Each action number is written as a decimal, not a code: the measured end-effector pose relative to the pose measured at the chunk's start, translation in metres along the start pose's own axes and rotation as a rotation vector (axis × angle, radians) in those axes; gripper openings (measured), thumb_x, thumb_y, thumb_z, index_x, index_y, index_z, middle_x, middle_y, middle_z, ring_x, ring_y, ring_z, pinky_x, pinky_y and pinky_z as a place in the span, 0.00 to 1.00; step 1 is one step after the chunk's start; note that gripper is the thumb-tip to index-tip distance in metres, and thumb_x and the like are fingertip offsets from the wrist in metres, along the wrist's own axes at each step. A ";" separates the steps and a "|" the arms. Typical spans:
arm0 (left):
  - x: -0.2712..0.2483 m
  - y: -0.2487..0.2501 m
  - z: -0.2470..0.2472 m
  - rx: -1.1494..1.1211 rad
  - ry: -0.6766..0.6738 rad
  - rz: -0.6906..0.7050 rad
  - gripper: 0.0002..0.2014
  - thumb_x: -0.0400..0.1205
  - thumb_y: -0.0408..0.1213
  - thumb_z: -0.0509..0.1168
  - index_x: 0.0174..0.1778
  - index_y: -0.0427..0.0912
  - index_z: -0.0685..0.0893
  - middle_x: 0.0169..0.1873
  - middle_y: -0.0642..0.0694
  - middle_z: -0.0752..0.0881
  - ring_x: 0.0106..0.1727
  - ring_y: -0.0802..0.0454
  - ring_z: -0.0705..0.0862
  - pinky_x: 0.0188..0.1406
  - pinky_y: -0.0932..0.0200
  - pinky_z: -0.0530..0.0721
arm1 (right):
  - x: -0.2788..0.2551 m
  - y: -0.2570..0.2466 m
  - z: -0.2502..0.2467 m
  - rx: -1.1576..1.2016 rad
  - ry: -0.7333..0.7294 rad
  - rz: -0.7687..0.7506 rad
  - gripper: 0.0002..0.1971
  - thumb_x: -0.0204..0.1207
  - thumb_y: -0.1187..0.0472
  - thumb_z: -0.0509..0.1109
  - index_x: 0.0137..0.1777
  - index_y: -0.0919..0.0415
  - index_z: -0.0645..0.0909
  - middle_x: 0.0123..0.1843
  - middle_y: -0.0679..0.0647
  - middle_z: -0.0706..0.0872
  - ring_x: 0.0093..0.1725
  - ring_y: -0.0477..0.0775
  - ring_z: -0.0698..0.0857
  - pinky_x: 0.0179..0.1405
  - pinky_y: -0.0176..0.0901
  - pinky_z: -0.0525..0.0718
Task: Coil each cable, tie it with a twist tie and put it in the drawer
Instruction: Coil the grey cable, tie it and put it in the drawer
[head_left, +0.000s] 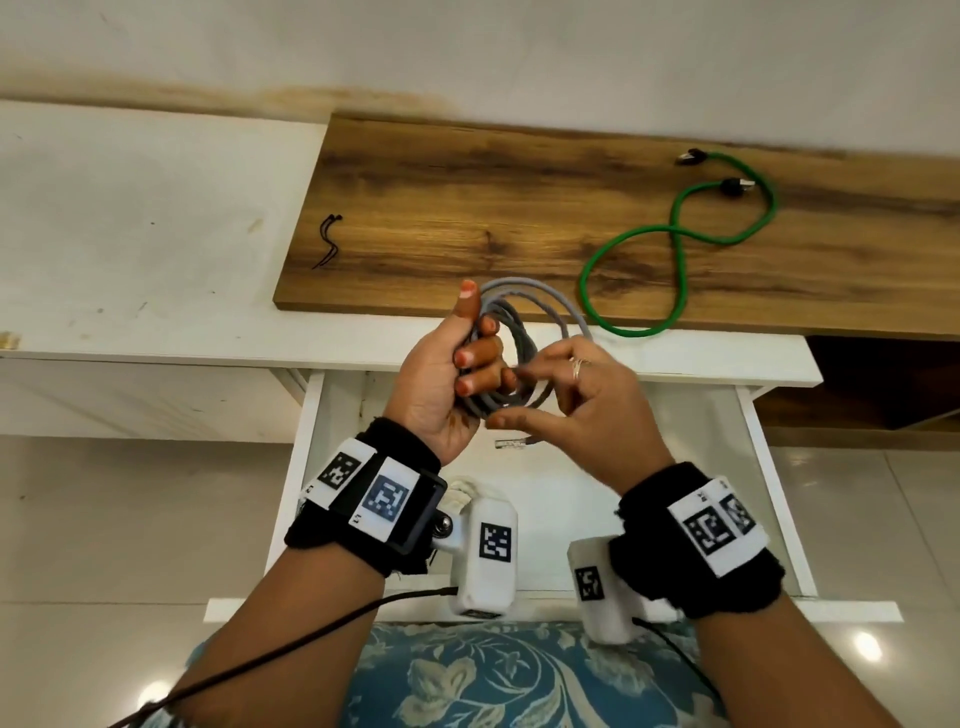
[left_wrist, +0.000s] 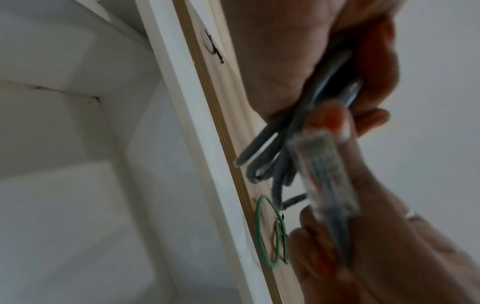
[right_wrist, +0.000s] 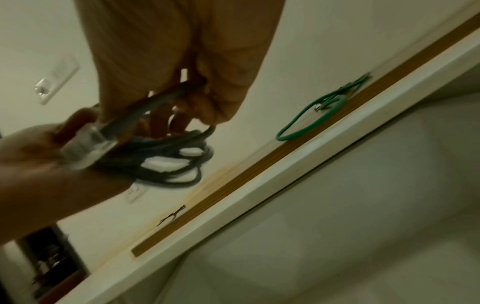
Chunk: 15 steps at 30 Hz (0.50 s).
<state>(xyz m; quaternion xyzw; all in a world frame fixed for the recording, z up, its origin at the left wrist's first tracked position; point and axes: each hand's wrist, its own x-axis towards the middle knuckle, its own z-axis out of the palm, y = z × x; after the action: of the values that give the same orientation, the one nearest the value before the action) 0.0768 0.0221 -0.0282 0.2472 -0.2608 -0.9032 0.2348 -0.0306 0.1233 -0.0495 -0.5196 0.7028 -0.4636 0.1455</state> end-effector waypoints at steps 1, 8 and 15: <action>0.000 0.001 -0.001 0.008 0.007 -0.008 0.19 0.85 0.52 0.55 0.33 0.43 0.75 0.13 0.55 0.66 0.11 0.62 0.62 0.23 0.67 0.76 | 0.001 0.000 -0.008 0.088 -0.007 0.015 0.18 0.58 0.53 0.84 0.49 0.52 0.87 0.48 0.51 0.81 0.26 0.40 0.74 0.31 0.26 0.73; -0.004 0.010 -0.005 0.414 -0.064 -0.141 0.19 0.81 0.51 0.59 0.28 0.45 0.76 0.14 0.56 0.64 0.12 0.62 0.59 0.24 0.61 0.63 | 0.004 0.005 -0.037 0.428 0.108 0.319 0.32 0.63 0.59 0.77 0.68 0.51 0.72 0.62 0.47 0.79 0.31 0.46 0.81 0.34 0.37 0.85; -0.013 0.008 -0.003 0.755 -0.218 -0.361 0.17 0.74 0.54 0.61 0.31 0.42 0.71 0.14 0.56 0.64 0.13 0.62 0.58 0.28 0.58 0.56 | 0.003 0.006 -0.032 0.269 -0.087 0.132 0.09 0.72 0.57 0.73 0.51 0.54 0.87 0.37 0.51 0.83 0.26 0.43 0.80 0.26 0.29 0.75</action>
<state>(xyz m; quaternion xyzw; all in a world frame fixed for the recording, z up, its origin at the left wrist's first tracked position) 0.0910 0.0222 -0.0212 0.2604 -0.5490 -0.7917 -0.0628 -0.0568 0.1371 -0.0370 -0.4676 0.6602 -0.5199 0.2743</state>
